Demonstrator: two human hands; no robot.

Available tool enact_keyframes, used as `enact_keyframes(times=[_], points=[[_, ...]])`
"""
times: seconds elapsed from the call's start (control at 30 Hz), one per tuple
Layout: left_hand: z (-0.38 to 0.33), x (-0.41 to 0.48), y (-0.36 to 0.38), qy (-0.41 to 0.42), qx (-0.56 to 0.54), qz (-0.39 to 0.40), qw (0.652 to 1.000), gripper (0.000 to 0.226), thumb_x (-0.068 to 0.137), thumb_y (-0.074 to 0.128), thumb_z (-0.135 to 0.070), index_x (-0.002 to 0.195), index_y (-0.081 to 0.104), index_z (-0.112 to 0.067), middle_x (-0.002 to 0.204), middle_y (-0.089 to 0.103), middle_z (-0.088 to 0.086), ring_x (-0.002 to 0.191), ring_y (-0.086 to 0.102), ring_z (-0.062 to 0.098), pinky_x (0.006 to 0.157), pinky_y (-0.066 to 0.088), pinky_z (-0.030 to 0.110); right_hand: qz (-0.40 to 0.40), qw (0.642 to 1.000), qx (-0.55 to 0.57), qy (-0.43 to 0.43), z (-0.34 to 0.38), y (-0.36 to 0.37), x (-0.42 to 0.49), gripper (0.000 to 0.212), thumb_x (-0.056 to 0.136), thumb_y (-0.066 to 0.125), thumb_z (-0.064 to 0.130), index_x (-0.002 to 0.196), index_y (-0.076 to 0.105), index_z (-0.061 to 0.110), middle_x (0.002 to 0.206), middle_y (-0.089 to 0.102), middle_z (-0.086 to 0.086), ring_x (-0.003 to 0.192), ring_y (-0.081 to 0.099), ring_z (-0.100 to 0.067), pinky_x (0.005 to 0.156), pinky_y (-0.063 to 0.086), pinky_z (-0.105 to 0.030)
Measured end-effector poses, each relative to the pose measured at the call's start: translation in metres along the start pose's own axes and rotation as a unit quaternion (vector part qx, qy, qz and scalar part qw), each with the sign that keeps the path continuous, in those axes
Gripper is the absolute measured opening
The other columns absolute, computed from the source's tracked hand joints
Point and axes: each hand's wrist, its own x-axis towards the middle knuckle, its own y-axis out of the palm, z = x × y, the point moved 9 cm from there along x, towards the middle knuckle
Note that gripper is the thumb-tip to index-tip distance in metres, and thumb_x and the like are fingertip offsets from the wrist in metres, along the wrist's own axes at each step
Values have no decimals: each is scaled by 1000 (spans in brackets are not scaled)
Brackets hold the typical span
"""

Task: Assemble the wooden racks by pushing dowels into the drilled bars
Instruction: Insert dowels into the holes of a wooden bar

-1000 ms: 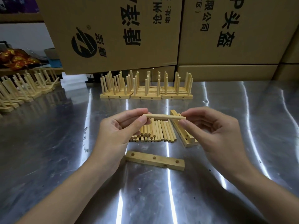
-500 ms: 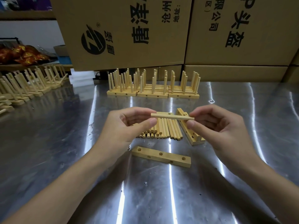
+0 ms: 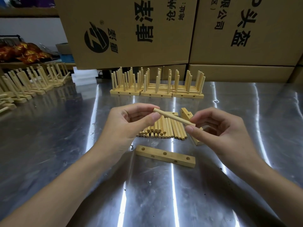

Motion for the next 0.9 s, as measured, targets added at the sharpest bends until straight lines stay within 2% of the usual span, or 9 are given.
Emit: enact_keyframes(times=[0.17, 0.23, 0.33, 0.4, 0.47, 0.57, 0.63, 0.73, 0.9], points=[[0, -3, 14, 1, 34, 65, 997, 26, 87, 79, -19, 113, 82, -16, 102, 82, 5, 97, 78, 17, 83, 60, 23, 82, 996, -16, 37, -3, 16, -2, 24, 89, 80, 50, 104, 82, 31, 88, 78, -1, 83, 73, -22, 73, 55, -31], [-3, -2, 15, 1, 114, 110, 987, 33, 87, 82, -30, 121, 79, -27, 106, 80, 0, 94, 76, 16, 84, 61, 24, 95, 994, -42, 35, -5, 19, -2, 17, 91, 78, 47, 100, 83, 34, 86, 73, 4, 82, 66, -22, 72, 51, -26], [6, -2, 4, -10, 386, 196, 902, 48, 79, 87, -54, 123, 72, -47, 107, 68, -22, 80, 58, -1, 71, 47, 12, 54, 997, -39, 42, -9, 8, 2, 20, 87, 77, 48, 97, 83, 32, 74, 53, 1, 68, 49, -15, 63, 41, -22], [20, -7, -2, -40, 511, 255, 820, 46, 76, 85, -65, 118, 72, -51, 109, 58, -25, 97, 53, -7, 80, 44, 15, 33, 998, 2, 54, -10, 1, 2, 21, 88, 76, 44, 96, 79, 25, 69, 53, 1, 66, 49, -11, 60, 41, -18], [28, -11, -2, -50, 542, 283, 790, 31, 79, 83, -64, 106, 76, -50, 107, 56, -23, 105, 48, -8, 83, 41, 15, 31, 996, 54, 67, -11, 0, 2, 16, 90, 80, 34, 92, 74, 19, 69, 65, 4, 66, 58, -8, 61, 46, -15], [22, -8, 1, -34, 512, 262, 817, 14, 84, 83, -55, 95, 77, -47, 106, 61, -24, 107, 49, -8, 84, 38, 16, 58, 994, 71, 63, -8, 6, -1, 10, 89, 77, 14, 90, 68, 15, 74, 74, -5, 67, 67, -14, 64, 51, -17], [14, -4, 2, -36, 423, 232, 875, 14, 87, 84, -49, 99, 79, -43, 105, 68, -22, 103, 59, -3, 84, 44, 21, 65, 995, 56, 55, -2, 8, -3, 10, 87, 74, 12, 91, 66, 17, 81, 78, -11, 71, 73, -19, 69, 55, -19], [6, -3, 9, -61, 181, 192, 963, 22, 91, 81, -25, 113, 80, -22, 110, 79, -3, 105, 74, 13, 87, 56, 21, 74, 997, 28, 16, 11, 13, -7, 11, 89, 79, 15, 93, 71, 19, 87, 80, -10, 79, 79, -22, 74, 58, -20], [13, -8, 26, -99, -23, 163, 981, 37, 95, 71, -15, 131, 71, -8, 126, 75, 16, 123, 70, 36, 103, 59, 44, 20, 998, -8, -51, 27, 12, -9, 12, 92, 82, 14, 100, 72, 16, 88, 79, -6, 81, 78, -22, 70, 57, -23]])
